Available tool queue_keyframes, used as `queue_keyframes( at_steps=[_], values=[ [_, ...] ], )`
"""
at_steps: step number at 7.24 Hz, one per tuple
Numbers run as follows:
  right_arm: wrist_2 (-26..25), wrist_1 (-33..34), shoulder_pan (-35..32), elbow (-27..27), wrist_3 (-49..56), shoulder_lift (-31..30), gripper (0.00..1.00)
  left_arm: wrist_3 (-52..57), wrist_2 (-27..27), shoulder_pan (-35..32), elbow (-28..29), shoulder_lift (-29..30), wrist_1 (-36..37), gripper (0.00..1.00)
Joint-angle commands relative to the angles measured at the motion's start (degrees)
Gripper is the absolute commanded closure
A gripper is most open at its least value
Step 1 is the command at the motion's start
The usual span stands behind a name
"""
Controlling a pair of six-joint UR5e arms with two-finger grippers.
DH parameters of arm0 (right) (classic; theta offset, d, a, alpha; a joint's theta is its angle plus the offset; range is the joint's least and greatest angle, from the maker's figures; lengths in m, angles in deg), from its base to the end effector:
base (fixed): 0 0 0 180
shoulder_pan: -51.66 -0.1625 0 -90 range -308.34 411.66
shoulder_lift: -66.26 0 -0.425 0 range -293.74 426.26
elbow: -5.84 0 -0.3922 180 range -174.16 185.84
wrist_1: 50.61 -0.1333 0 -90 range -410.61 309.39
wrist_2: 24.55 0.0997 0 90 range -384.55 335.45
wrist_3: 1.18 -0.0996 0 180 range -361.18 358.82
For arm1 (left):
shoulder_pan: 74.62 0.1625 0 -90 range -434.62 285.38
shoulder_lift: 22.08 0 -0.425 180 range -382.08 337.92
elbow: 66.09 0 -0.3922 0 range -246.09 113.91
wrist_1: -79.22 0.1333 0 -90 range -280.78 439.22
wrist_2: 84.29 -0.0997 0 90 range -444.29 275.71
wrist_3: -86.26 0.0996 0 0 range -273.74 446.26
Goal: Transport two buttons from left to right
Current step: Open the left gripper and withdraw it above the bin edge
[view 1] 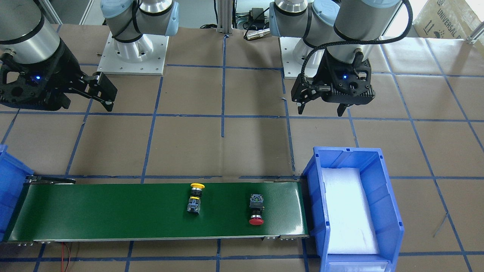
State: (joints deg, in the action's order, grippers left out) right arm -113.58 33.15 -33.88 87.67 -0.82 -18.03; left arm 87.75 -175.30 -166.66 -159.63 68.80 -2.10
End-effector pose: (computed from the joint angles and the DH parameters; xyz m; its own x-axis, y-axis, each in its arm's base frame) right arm 0.0936 -0.5359 0.4963 -0.9972 0.0726 -0.0173 0.0713 0.9953 0.0658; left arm -0.1494 -0.4994 0.4653 -0.9980 0.0602 -0.0195 0.0615 0.9954 -0.0738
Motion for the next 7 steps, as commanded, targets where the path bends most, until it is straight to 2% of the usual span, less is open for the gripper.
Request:
queue_keyframes(
  at_steps=[1,4,5,7],
  values=[
    [-0.1,0.0,0.2,0.0,0.0,0.0,0.00,0.0,0.0,-0.3,-0.1,0.0,-0.2,0.00],
    [0.3,1.5,0.1,1.9,-0.3,-0.1,0.00,-0.1,0.0,-0.3,-0.2,0.0,-0.2,0.00],
    [4.9,3.8,0.1,2.7,-0.3,0.3,0.00,0.0,0.0,-0.4,-0.2,0.0,-0.2,0.00],
    [6.1,9.5,-0.3,3.7,-1.0,3.2,0.00,-0.1,0.0,-0.4,-0.2,0.0,-0.3,0.00]
  ],
)
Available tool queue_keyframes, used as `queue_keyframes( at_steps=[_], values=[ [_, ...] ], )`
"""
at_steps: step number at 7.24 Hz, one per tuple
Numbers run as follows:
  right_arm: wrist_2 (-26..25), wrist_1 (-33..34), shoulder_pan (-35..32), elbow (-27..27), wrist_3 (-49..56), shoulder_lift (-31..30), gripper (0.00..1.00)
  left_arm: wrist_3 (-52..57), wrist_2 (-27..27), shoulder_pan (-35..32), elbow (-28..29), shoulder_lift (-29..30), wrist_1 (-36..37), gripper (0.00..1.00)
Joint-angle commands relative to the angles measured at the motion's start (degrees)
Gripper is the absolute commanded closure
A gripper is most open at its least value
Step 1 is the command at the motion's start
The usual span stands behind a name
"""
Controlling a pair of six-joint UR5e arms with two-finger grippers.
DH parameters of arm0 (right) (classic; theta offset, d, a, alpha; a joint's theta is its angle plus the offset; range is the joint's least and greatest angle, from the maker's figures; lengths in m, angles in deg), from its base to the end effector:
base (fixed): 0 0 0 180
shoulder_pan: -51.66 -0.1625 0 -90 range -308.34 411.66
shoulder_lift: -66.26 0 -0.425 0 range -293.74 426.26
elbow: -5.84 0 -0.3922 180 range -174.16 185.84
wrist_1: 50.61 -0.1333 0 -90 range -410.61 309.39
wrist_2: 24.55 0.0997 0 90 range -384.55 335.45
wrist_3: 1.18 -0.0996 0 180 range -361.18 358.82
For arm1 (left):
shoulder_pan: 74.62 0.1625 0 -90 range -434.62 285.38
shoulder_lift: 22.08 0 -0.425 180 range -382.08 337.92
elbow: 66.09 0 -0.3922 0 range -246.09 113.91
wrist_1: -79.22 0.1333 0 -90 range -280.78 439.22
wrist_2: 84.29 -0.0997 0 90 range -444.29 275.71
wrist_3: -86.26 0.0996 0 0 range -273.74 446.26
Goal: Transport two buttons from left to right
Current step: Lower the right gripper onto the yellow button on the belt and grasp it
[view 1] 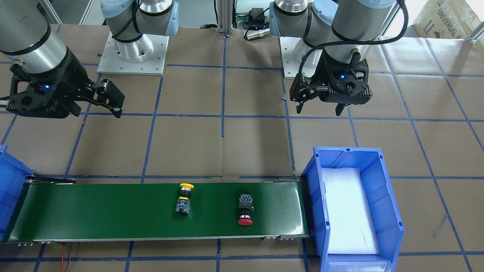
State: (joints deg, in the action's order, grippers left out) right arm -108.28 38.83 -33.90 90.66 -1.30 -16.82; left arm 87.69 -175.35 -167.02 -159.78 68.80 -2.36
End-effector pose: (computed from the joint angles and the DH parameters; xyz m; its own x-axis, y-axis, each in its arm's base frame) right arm 0.1020 -0.5484 0.4696 -0.9905 0.0834 -0.1090 0.0794 0.9960 0.0404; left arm -0.1524 -0.4977 0.4635 -0.9977 0.0655 -0.0201 0.0667 0.9955 -0.0667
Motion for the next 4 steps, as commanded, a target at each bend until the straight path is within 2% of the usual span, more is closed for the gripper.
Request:
queue_keyframes(
  at_steps=[1,4],
  values=[
    [1.0,6.2,-0.3,1.0,-0.4,3.6,0.00,0.1,0.1,0.2,0.0,0.0,0.0,0.00],
    [1.2,17.3,-1.8,2.5,-1.6,10.5,0.01,0.1,0.0,0.1,0.0,-0.1,-0.2,0.00]
  ],
)
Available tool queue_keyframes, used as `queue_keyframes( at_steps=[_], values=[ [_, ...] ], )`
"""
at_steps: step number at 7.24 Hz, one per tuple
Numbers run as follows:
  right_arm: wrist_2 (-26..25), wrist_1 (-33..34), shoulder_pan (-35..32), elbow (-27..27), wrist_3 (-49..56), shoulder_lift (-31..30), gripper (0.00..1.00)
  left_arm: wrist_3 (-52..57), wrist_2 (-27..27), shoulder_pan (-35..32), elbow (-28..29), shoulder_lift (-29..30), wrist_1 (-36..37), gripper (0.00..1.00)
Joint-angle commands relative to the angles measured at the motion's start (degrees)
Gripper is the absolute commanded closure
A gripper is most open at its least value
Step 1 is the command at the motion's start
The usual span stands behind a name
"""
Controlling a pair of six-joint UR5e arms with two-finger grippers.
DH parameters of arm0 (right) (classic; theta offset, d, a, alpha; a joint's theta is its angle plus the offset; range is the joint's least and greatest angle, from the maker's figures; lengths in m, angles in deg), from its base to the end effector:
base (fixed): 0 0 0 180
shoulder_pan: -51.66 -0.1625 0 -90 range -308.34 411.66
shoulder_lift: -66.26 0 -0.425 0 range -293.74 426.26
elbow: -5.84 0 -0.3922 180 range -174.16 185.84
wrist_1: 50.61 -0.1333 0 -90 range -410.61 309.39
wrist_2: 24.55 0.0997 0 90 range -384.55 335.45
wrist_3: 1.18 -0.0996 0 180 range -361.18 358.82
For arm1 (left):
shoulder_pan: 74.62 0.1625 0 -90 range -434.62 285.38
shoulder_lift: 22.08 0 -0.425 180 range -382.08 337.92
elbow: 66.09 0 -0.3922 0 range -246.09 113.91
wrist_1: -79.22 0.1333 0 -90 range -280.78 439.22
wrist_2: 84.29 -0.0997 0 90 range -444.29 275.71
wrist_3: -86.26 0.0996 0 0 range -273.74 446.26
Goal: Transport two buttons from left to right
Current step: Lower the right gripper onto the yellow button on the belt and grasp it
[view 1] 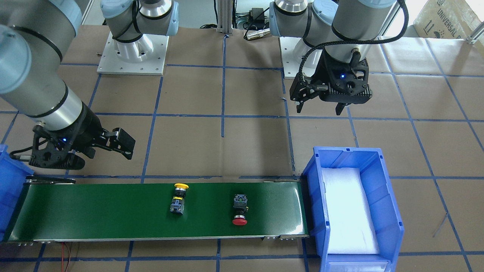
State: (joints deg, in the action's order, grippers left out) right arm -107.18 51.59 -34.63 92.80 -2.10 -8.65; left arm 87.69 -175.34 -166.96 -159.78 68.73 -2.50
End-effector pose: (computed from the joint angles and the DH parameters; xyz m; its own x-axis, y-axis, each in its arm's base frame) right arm 0.1073 -0.6024 0.3925 -0.9885 0.0799 -0.1283 0.0806 0.9967 -0.0006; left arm -0.1519 -0.4973 0.4639 -0.9977 0.0645 -0.0199 0.0657 0.9957 -0.0654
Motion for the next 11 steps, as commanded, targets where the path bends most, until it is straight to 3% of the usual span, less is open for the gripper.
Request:
queue_keyframes(
  at_steps=[1,3,5,6,11],
  values=[
    [0.0,7.9,-2.7,0.5,-2.1,3.8,0.01,0.0,0.0,-0.1,0.0,0.2,0.0,0.00],
    [0.2,8.6,-3.0,0.4,-4.2,6.9,0.01,0.0,-0.1,-0.1,0.0,0.1,0.0,0.00],
    [0.1,16.0,-3.3,0.5,-4.4,10.1,0.01,0.0,-0.1,-0.1,0.0,0.0,-0.3,0.00],
    [-0.2,15.9,-4.0,0.1,-4.4,10.6,0.02,0.0,-0.1,-0.1,0.0,0.0,-0.3,0.00],
    [-0.3,16.5,-7.7,0.0,-10.0,14.2,0.18,0.0,-0.2,-0.1,0.0,0.0,-0.7,0.00]
  ],
)
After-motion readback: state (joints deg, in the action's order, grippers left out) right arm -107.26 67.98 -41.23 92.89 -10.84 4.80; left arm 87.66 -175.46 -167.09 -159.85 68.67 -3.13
